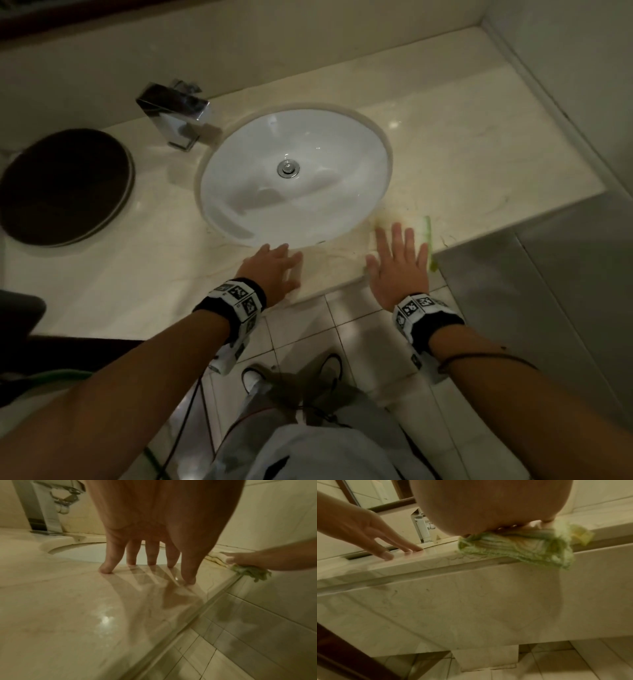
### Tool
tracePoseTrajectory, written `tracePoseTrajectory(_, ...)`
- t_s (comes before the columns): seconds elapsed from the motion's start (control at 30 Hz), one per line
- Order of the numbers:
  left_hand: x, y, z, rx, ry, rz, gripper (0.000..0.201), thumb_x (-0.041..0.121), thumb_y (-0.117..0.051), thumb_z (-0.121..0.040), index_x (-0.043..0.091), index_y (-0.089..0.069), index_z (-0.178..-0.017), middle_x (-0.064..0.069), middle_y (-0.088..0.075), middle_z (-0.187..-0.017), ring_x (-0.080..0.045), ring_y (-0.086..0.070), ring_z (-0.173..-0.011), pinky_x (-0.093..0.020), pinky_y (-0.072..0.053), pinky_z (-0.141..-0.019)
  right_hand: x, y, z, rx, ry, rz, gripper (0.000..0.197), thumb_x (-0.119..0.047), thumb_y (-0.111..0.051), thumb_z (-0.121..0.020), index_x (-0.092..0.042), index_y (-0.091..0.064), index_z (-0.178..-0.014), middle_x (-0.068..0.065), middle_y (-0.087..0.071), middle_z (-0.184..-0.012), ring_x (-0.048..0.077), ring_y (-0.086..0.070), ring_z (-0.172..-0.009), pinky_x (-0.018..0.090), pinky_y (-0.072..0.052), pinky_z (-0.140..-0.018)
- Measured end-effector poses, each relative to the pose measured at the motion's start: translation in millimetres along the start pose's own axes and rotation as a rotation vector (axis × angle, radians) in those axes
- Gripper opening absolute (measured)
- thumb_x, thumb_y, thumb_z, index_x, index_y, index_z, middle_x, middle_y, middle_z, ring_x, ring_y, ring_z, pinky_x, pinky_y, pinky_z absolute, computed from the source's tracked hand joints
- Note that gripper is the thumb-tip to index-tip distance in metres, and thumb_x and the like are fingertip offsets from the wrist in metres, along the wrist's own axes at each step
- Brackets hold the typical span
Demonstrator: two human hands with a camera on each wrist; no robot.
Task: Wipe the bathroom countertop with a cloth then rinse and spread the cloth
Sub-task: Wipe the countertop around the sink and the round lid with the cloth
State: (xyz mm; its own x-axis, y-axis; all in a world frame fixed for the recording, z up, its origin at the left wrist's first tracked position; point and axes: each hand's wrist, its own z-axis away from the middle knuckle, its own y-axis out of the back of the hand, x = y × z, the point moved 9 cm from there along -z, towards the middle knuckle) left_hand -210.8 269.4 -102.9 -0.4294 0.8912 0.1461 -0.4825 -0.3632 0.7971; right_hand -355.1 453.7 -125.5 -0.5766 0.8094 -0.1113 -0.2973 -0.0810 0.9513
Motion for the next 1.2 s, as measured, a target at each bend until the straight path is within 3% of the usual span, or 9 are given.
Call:
tracePoseTrajectory(0.2,2,-1,-3,-0.073,0.005,-0.03,0.068,0.054,-0.043,-0.095,0.035,-0.012,-0.152,0.003,-0.007,-0.162,-0.029,-0.008,-0.148,-0.047,-0.023,-0.116,-66,-8,12,0.003,0.107,-0.065,0.063,-0.046,-0.019,-0.095,-0.02,-0.025,-0.153,0.015,-0.015,-0.16,0.04,-0.013,-0.146,0.062,-0.012,-0.114)
tracePoseTrajectory(0.33,2,-1,-3,-0.108,-0.043,-0.066,0.07,0.051,-0.046,-0.095,0.034,-0.011,-0.153,-0.001,-0.005,-0.162,-0.033,-0.008,-0.147,-0.046,-0.022,-0.115,-120,-24,34,-0.058,0.223,-0.06,0.062,-0.045,-0.016,-0.097,-0.023,-0.011,-0.155,0.013,-0.002,-0.162,0.037,0.0,-0.148,0.061,-0.005,-0.116)
tracePoseTrajectory(0.5,0,-1,-7,-0.133,-0.097,-0.125,0.07,0.049,-0.045,-0.096,0.034,-0.007,-0.153,-0.003,-0.008,-0.161,-0.034,-0.015,-0.145,-0.045,-0.025,-0.113,-111,-21,35,-0.092,0.262,0.009,0.06,-0.05,-0.01,-0.1,-0.029,0.012,-0.152,0.003,0.019,-0.16,0.026,0.019,-0.147,0.052,0.004,-0.118)
tracePoseTrajectory(0.6,1,-1,-9,-0.125,-0.114,-0.124,0.071,0.049,-0.046,-0.095,0.032,-0.008,-0.153,-0.003,-0.01,-0.161,-0.035,-0.018,-0.143,-0.045,-0.029,-0.112,-103,-17,31,-0.105,0.283,0.018,0.06,-0.053,-0.007,-0.098,-0.032,0.005,-0.153,-0.002,0.016,-0.161,0.021,0.016,-0.148,0.049,0.004,-0.119)
tracePoseTrajectory(0.7,1,-5,-9,-0.122,-0.12,-0.118,0.071,0.051,-0.045,-0.095,0.03,-0.01,-0.153,-0.002,-0.01,-0.16,-0.032,-0.019,-0.142,-0.046,-0.034,-0.11,-82,-12,20,-0.064,0.223,0.018,0.062,-0.053,-0.016,-0.097,-0.029,-0.016,-0.154,0.001,-0.005,-0.162,0.025,-0.004,-0.15,0.052,-0.01,-0.119)
tracePoseTrajectory(0.8,-1,-6,-9,-0.141,-0.122,-0.095,0.07,0.05,-0.045,-0.095,0.03,-0.009,-0.153,0.0,-0.008,-0.16,-0.031,-0.015,-0.143,-0.048,-0.033,-0.111,-37,-5,1,-0.088,0.107,0.042,0.064,-0.056,-0.01,-0.095,-0.032,-0.003,-0.154,-0.005,0.012,-0.16,0.021,0.008,-0.149,0.047,0.001,-0.12)
tracePoseTrajectory(0.93,0,-3,-10,-0.165,-0.135,-0.106,0.07,0.046,-0.045,-0.097,0.028,-0.008,-0.153,-0.001,-0.005,-0.161,-0.034,-0.012,-0.145,-0.05,-0.033,-0.111,3,6,-14,-0.123,-0.007,0.053,0.063,-0.055,-0.008,-0.097,-0.031,0.004,-0.154,-0.001,0.017,-0.161,0.022,0.014,-0.148,0.046,0.005,-0.12)
tracePoseTrajectory(1.1,-1,-4,-11,-0.161,-0.143,-0.081,0.067,0.045,-0.045,-0.097,0.028,-0.011,-0.152,0.0,-0.006,-0.16,-0.036,-0.01,-0.145,-0.054,-0.035,-0.108,-24,1,-9,-0.072,-0.103,-0.047,0.07,-0.053,0.003,-0.091,-0.024,0.002,-0.155,0.005,0.014,-0.161,0.027,0.016,-0.148,0.051,0.007,-0.119)
tracePoseTrajectory(1.2,-2,-3,-11,-0.142,-0.151,-0.056,0.065,0.042,-0.048,-0.096,0.027,-0.017,-0.151,-0.001,-0.014,-0.158,-0.035,-0.017,-0.141,-0.054,-0.04,-0.103,-56,-7,1,-0.094,-0.036,-0.031,0.067,-0.052,0.003,-0.093,-0.025,0.004,-0.154,0.005,0.015,-0.161,0.028,0.018,-0.147,0.052,0.008,-0.118)
